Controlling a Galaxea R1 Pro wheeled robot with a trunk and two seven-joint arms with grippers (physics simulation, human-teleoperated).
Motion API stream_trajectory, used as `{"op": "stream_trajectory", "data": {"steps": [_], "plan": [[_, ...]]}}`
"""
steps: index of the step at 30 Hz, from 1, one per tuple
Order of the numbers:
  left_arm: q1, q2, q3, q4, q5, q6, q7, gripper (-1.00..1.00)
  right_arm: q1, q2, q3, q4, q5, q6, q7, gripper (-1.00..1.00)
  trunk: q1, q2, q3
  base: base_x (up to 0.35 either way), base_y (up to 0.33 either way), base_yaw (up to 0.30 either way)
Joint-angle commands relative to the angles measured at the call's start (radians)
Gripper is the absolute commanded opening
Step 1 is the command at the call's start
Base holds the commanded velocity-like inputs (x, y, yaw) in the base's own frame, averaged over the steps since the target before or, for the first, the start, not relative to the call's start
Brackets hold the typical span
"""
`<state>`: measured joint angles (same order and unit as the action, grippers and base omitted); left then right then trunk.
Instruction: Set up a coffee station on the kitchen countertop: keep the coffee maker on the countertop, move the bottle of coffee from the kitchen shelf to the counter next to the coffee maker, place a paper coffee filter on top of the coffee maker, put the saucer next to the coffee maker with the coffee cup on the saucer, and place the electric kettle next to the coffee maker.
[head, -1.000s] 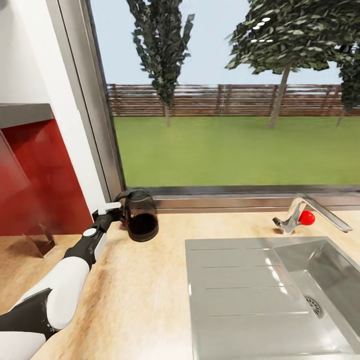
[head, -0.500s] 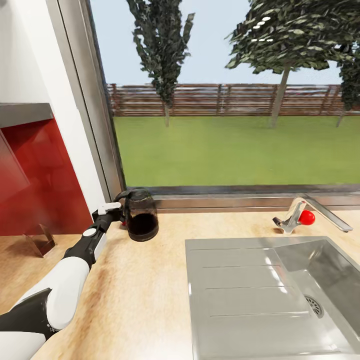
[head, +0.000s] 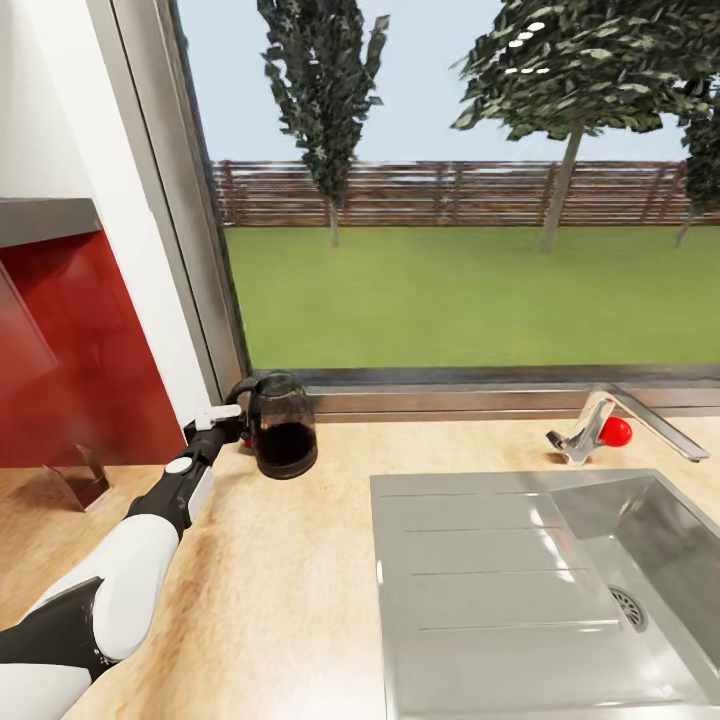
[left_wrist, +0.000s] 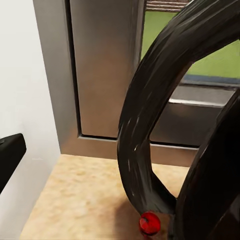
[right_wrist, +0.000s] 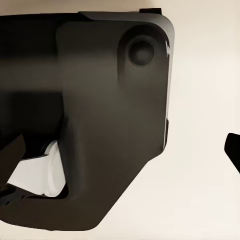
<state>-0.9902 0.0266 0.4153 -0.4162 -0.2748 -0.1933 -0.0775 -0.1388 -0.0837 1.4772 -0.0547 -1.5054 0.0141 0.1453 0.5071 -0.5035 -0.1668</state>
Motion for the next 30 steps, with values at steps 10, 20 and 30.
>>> {"op": "stream_trajectory", "data": {"steps": [10, 20, 30], "plan": [[0.001, -0.003, 0.006, 0.001, -0.010, -0.003, -0.001, 1.00, -0.001, -0.002, 0.008, -0.001, -0.010, 0.003, 0.003, 1.00, 0.000, -0.002, -0.002, 0.000, 0.000, 0.000], [0.001, -0.003, 0.007, 0.002, -0.010, -0.003, 0.033, 1.00, -0.001, -0.002, 0.008, -0.001, -0.010, 0.003, 0.003, 1.00, 0.000, -0.002, -0.002, 0.016, 0.000, 0.000], [0.002, -0.003, 0.007, 0.002, -0.010, -0.003, 0.034, 1.00, -0.001, -0.002, 0.008, -0.001, -0.010, 0.003, 0.003, 1.00, 0.000, -0.002, -0.002, 0.035, 0.000, 0.000]]}}
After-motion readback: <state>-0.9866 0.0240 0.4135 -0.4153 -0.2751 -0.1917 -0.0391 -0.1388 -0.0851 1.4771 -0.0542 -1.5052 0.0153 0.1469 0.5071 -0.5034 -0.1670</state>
